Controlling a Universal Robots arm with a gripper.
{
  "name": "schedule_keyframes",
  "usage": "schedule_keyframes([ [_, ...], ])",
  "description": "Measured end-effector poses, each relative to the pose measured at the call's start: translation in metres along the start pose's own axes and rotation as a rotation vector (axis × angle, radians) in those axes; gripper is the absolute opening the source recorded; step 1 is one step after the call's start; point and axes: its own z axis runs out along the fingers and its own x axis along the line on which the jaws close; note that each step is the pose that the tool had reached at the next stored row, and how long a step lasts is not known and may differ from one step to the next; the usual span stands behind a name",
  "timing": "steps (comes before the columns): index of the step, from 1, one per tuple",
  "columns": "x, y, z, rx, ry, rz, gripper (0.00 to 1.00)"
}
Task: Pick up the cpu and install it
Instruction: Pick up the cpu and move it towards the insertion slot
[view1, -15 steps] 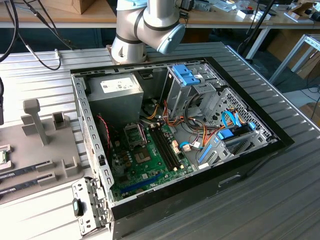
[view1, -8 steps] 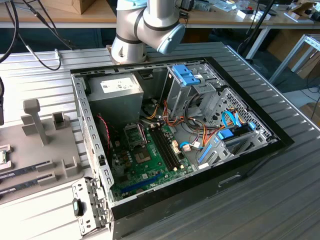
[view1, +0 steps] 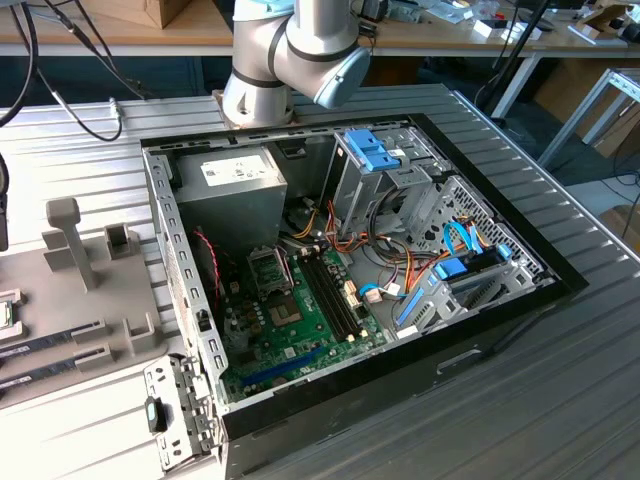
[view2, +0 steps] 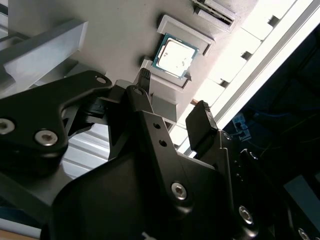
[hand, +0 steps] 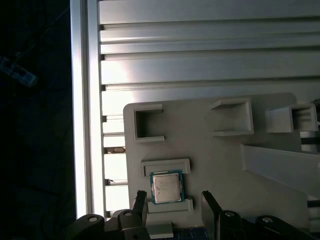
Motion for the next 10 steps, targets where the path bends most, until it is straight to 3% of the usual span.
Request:
schedule_keyframes([
  [9, 0.0001, -0.0001, 0.0015, -0.0001, 0.0002, -0.004, 0.56],
  [10, 0.0001, -0.0003, 0.0057, -0.0004, 0.0007, -0.015, 0.56],
])
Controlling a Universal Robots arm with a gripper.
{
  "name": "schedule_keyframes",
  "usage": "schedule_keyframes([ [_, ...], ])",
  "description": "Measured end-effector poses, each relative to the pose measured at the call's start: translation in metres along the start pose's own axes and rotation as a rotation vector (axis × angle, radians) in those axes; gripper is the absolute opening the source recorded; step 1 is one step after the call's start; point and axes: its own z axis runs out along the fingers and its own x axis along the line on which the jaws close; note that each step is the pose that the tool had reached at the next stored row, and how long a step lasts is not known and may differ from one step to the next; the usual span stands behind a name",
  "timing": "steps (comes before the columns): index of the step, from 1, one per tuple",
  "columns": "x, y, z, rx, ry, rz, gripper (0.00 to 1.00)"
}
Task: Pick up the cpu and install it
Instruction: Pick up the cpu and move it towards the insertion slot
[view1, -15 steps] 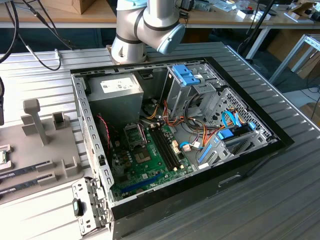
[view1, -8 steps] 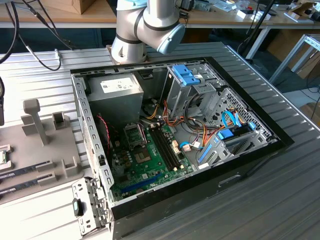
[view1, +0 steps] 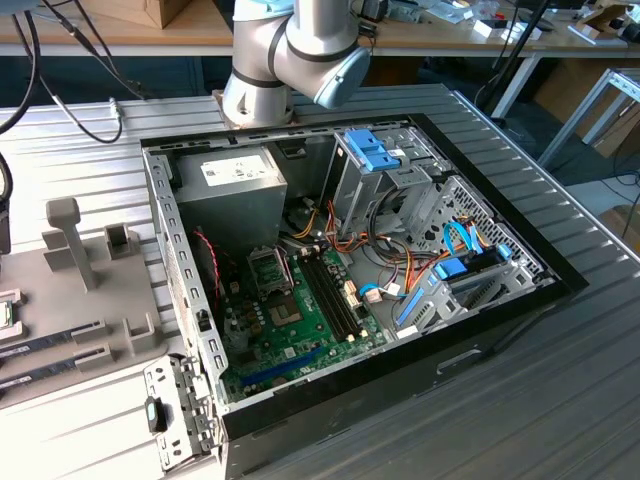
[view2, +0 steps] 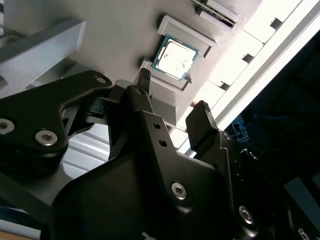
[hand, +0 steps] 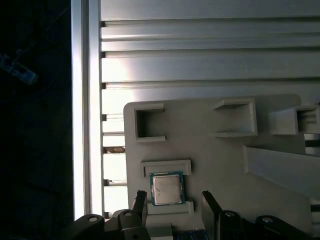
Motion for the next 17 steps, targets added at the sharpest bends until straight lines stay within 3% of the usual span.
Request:
schedule_keyframes([
  [1, 0.0001, -0.0002, 0.0043, -0.0002, 0.0003, -0.006, 0.56],
  [17, 0.0006, -0.0005, 0.0091, -0.0002, 0.0003, -0.006, 0.56],
])
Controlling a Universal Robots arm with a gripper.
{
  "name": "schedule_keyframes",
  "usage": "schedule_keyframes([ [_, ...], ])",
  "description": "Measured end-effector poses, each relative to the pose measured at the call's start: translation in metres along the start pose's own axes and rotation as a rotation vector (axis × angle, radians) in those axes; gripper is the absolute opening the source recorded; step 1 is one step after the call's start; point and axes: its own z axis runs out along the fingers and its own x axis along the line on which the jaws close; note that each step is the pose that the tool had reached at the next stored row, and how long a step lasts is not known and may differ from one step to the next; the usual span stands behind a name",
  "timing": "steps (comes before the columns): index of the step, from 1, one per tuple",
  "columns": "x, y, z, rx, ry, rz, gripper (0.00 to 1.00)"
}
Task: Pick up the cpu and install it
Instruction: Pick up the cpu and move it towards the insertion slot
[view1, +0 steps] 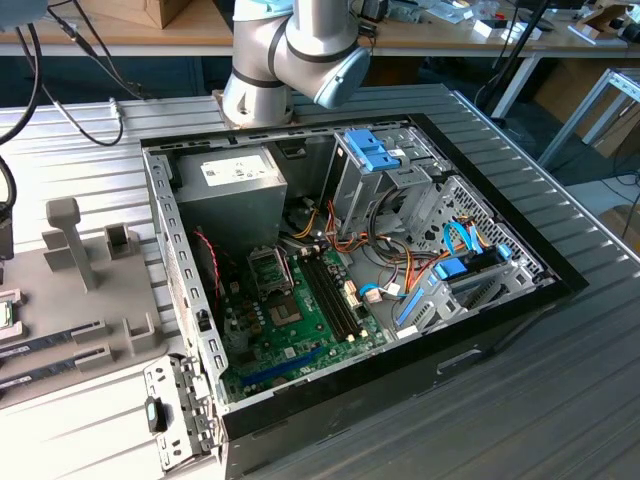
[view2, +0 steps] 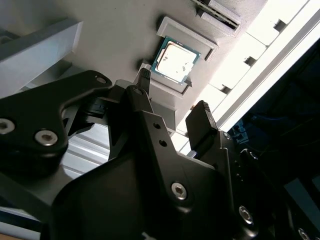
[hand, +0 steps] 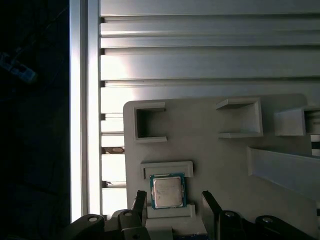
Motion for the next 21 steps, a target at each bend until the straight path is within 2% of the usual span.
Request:
schedule_keyframes([
  [21, 0.0001, -0.0004, 0.0080, -0.0005, 0.0010, -0.022, 0.56],
])
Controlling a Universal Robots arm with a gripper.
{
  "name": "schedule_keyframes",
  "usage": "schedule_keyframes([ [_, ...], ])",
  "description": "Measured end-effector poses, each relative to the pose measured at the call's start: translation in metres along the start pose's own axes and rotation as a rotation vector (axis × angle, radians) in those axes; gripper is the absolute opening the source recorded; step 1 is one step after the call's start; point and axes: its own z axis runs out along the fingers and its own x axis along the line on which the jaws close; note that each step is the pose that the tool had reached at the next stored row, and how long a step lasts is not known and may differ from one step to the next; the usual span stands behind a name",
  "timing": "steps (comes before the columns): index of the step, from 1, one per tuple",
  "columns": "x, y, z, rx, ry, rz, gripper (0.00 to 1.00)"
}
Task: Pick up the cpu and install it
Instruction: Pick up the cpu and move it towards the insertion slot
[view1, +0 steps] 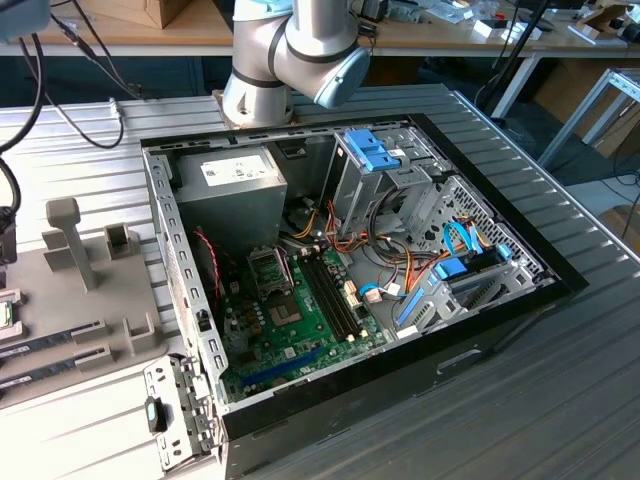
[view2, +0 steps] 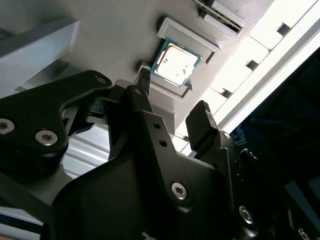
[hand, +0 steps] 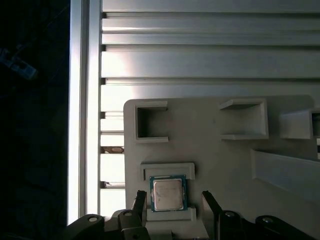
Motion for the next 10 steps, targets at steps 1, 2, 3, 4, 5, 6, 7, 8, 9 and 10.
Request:
schedule_keyframes([
  [1, 0.0000, 0.0000, 0.0004, 0.0000, 0.0000, 0.000, 0.56],
  [2, 0.0000, 0.0000, 0.0008, 0.0000, 0.0001, -0.001, 0.56],
  [3, 0.0000, -0.0001, 0.0011, 0.0000, 0.0001, -0.002, 0.56],
  [4, 0.0000, -0.0001, 0.0014, 0.0000, 0.0002, -0.002, 0.56],
  [5, 0.0000, -0.0001, 0.0017, 0.0000, 0.0002, -0.003, 0.56],
  [6, 0.0000, -0.0002, 0.0021, 0.0000, 0.0002, -0.003, 0.56],
  [7, 0.0000, -0.0002, 0.0024, -0.0001, 0.0002, -0.004, 0.56],
  [8, 0.0000, -0.0002, 0.0028, -0.0001, 0.0002, -0.004, 0.56],
  [9, 0.0000, -0.0002, 0.0031, -0.0001, 0.0002, -0.004, 0.56],
  [10, 0.0000, -0.0002, 0.0034, -0.0001, 0.0002, -0.004, 0.56],
])
